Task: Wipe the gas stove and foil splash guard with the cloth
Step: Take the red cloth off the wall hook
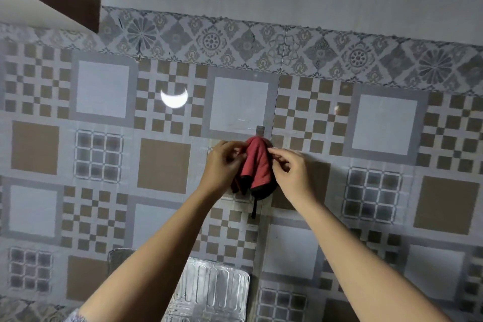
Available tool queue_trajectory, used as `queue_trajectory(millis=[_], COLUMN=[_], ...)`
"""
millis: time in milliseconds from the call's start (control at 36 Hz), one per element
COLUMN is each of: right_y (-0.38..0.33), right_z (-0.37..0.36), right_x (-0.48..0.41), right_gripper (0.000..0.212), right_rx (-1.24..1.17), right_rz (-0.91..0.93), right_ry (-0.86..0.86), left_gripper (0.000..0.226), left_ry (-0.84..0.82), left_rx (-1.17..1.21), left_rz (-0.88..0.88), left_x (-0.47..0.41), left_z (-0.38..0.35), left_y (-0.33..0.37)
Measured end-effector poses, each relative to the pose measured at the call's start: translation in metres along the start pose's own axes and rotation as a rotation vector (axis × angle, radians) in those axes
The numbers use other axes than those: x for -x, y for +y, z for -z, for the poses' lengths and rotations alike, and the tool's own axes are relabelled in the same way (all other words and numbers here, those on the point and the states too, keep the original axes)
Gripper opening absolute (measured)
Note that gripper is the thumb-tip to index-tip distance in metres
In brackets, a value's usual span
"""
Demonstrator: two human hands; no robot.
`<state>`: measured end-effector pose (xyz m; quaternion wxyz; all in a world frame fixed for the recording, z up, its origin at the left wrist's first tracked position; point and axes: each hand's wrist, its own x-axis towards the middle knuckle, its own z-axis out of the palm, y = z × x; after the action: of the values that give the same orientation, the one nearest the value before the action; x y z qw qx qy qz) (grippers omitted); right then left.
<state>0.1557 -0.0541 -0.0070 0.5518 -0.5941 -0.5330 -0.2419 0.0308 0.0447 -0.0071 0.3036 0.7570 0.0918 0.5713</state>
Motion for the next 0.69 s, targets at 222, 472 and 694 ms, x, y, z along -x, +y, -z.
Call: queue_trajectory(millis=[222, 472, 694], right_y=[-0.043, -0.103, -0.137], right_z=[0.034, 0.073, 0.116], right_x=[-0.030, -0.013, 0.046], right_gripper=[0.024, 0.024, 0.021], right_rx=[0.103, 0.145, 0.067], right_rz=[0.082, 0.221, 0.117], right_ry=[0.059, 0.013, -0.057], left_gripper=[0.021, 0.015, 0.021], left_ry=[-0.034, -0.290, -0.478], left_rx=[-0.008, 0.041, 0.378], left_rz=[0.012, 0.037, 0.225], left_x=[0.001, 0.047, 0.111], left_z=[0.017, 0.037, 0.041], left_y=[0.018, 0.072, 0.126])
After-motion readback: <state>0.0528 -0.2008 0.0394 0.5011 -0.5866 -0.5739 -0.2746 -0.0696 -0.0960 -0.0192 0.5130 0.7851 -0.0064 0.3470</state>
